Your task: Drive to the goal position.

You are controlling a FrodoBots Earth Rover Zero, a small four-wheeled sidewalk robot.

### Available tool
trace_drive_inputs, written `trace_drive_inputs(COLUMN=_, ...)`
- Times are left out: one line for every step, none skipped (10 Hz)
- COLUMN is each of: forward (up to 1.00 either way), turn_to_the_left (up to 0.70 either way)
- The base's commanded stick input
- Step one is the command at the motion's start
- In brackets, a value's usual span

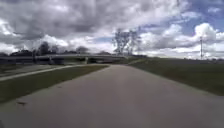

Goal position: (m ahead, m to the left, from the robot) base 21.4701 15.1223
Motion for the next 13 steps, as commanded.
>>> trace_drive_inputs(forward=1.00, turn_to_the_left=-0.19)
trace_drive_inputs(forward=1.00, turn_to_the_left=-0.19)
trace_drive_inputs(forward=1.00, turn_to_the_left=-0.15)
trace_drive_inputs(forward=1.00, turn_to_the_left=-0.08)
trace_drive_inputs(forward=1.00, turn_to_the_left=-0.01)
trace_drive_inputs(forward=1.00, turn_to_the_left=0.00)
trace_drive_inputs(forward=1.00, turn_to_the_left=0.00)
trace_drive_inputs(forward=1.00, turn_to_the_left=0.00)
trace_drive_inputs(forward=1.00, turn_to_the_left=0.00)
trace_drive_inputs(forward=1.00, turn_to_the_left=0.00)
trace_drive_inputs(forward=1.00, turn_to_the_left=0.00)
trace_drive_inputs(forward=1.00, turn_to_the_left=0.00)
trace_drive_inputs(forward=1.00, turn_to_the_left=0.00)
